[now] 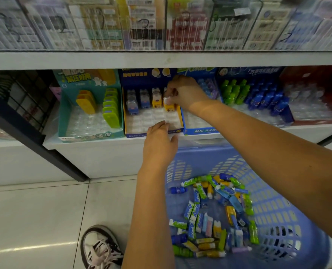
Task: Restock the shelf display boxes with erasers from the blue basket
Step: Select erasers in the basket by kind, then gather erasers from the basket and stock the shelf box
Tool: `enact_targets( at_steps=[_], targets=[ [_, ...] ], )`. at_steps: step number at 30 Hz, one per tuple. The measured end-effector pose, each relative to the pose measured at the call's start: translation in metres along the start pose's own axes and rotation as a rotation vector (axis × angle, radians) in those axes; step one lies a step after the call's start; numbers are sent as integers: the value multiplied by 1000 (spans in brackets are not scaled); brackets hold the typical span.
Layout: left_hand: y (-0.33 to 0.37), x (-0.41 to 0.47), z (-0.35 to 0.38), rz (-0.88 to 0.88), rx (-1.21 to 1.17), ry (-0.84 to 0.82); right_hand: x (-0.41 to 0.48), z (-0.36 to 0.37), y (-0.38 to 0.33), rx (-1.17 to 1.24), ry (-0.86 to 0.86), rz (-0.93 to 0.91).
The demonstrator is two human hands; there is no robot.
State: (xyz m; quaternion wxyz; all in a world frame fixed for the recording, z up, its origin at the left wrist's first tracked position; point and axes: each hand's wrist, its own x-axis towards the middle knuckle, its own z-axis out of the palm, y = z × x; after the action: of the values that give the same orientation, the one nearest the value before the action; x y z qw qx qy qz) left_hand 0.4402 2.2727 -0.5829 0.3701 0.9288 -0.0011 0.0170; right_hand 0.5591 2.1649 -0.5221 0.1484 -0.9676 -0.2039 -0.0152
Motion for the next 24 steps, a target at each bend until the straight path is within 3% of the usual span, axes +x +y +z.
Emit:
enact_targets(
  at_steps=[4, 6, 8, 9, 11, 12, 16, 18, 21, 24],
  targets=[
    [3, 0, -4, -4, -11, -12, 4, -7, -6, -76, -69, 68],
    [9, -6, -4, 6, -116, 129, -4, -13, -8, -56, -93, 99],
    [16, -14, -1, 39, -215, 253, -30, -17, -4, -24, -25, 82],
    [17, -16, 4, 41, -233, 232, -50, -15, 0, 47, 64, 68],
    [16, -19, 24, -1, -206, 54, -100, -4, 14, 255, 200, 85],
    [15, -21, 37, -35, -158, -63, -124, 7, 23, 307, 176, 136],
    [-4, -44, 102, -158, 41, -520, -193, 80, 66, 291, -318, 468],
    [-20, -59, 133, -227, 119, -677, -212, 116, 85, 295, -422, 579],
    [-42, -75, 164, -386, 146, -803, -225, 156, 99, 224, -509, 610],
    [-56, -78, 183, -487, 145, -782, -220, 185, 97, 165, -586, 570]
  ],
)
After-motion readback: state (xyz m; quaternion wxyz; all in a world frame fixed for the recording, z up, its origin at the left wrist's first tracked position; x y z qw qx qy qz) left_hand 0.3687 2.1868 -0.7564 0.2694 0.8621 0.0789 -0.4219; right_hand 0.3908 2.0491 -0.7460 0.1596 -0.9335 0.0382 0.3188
